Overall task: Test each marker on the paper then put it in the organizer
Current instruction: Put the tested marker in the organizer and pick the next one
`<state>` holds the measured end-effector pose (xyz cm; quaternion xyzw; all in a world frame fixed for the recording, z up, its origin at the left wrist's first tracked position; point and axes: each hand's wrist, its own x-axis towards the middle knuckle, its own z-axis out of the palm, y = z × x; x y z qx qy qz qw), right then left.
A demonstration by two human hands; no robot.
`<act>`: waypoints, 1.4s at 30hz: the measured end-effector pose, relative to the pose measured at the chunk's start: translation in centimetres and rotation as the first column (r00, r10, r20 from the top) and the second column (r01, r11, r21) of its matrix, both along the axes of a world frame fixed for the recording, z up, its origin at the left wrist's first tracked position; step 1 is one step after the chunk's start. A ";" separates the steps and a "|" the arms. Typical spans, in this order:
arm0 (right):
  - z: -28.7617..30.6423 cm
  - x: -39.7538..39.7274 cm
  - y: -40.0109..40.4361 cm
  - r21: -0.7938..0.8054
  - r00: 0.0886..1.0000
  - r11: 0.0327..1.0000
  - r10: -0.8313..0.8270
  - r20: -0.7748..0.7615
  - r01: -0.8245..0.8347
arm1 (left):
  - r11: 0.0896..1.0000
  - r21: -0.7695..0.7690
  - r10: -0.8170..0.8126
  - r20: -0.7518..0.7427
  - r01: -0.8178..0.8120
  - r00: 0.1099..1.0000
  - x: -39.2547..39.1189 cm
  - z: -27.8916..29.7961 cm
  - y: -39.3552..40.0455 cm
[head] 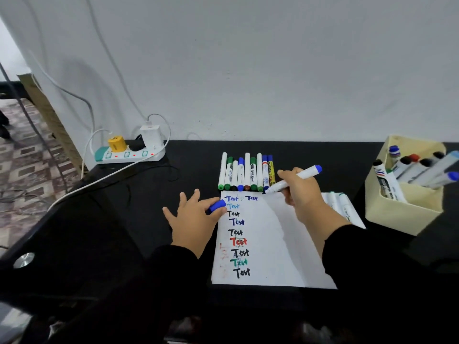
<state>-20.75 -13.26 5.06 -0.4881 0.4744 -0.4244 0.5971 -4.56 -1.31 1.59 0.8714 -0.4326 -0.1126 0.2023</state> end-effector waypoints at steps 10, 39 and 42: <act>4.4 -2.3 6.2 -0.057 0.980 0.998 -0.007 0.200 0.018 | 0.893 -0.448 -0.298 -0.632 -0.024 0.716 -5.9 5.4 3.4; 5.8 -3.6 9.6 0.023 0.999 1.000 0.005 0.040 -0.006 | 0.877 -0.331 -0.467 -0.424 0.348 0.775 -7.2 10.0 3.0; 4.9 -4.1 9.1 0.007 0.994 0.995 -0.104 0.033 0.104 | 0.898 -0.257 -0.435 -0.395 0.357 0.809 -6.0 8.5 2.8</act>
